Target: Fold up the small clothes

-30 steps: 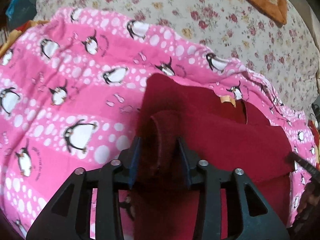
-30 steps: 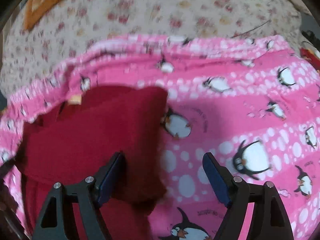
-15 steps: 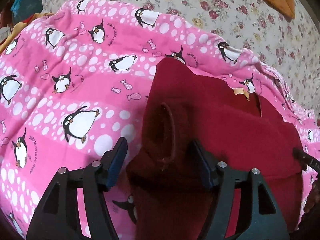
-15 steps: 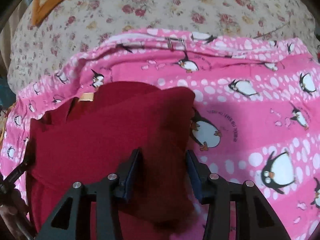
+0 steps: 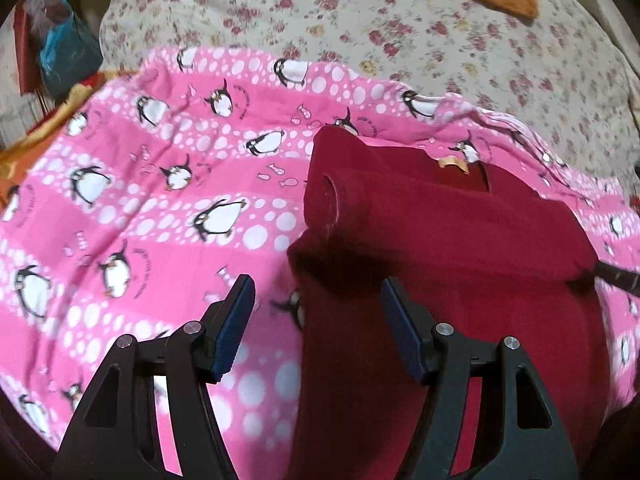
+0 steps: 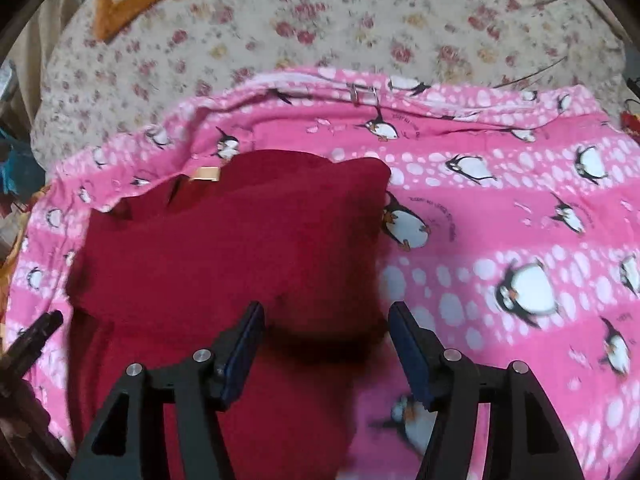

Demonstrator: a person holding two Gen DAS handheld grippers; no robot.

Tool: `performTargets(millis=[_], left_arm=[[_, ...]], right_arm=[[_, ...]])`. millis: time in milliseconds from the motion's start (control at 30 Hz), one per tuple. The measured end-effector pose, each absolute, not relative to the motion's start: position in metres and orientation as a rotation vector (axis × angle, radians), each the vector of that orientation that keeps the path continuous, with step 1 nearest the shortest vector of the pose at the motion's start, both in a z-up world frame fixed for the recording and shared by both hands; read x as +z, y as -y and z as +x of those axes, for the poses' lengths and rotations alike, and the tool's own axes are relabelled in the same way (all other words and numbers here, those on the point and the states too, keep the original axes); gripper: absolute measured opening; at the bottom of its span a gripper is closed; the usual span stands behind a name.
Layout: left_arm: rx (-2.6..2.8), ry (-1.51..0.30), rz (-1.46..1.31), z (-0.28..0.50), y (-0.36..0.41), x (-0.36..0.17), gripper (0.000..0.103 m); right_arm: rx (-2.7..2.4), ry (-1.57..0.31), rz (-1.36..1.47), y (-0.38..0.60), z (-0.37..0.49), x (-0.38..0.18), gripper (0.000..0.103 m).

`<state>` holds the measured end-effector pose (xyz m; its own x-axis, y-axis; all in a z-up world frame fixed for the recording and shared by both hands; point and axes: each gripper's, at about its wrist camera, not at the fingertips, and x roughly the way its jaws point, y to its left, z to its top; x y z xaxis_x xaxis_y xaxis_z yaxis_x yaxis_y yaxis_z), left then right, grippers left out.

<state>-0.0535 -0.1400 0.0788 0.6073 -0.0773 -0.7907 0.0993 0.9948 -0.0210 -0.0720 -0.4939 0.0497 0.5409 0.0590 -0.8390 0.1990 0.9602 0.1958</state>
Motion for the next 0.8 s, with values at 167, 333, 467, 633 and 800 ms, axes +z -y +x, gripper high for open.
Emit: performTargets(millis=[167,333,467,633,800], left_arm=[[-0.130,-0.898,0.024,-0.089,0.131,0.094,0.066],[-0.187,-0.939,-0.030,-0.124,0.117,0.097,0.066],[-0.208,-0.972,-0.061,-0.153,0.108,0.087,0.066],[-0.238,-1.034,-0.088,-0.177,0.106,0.065,0.066],[-0.245,-1.064,-0.077,-0.189,0.103,0.053,0.066]], right_arm=[[0.008,-0.975,0.321,0.475,-0.117,0.074,0.079],[0.079,-1.023,0.302,0.462,-0.163,0.078,0.080],[0.068,-1.067,0.246,0.459,-0.193,0.070,0.080],[0.056,-1.111,0.269,0.460,-0.202,0.045,0.080],[0.041,-1.101,0.173,0.450,-0.203,0.019,0.043]])
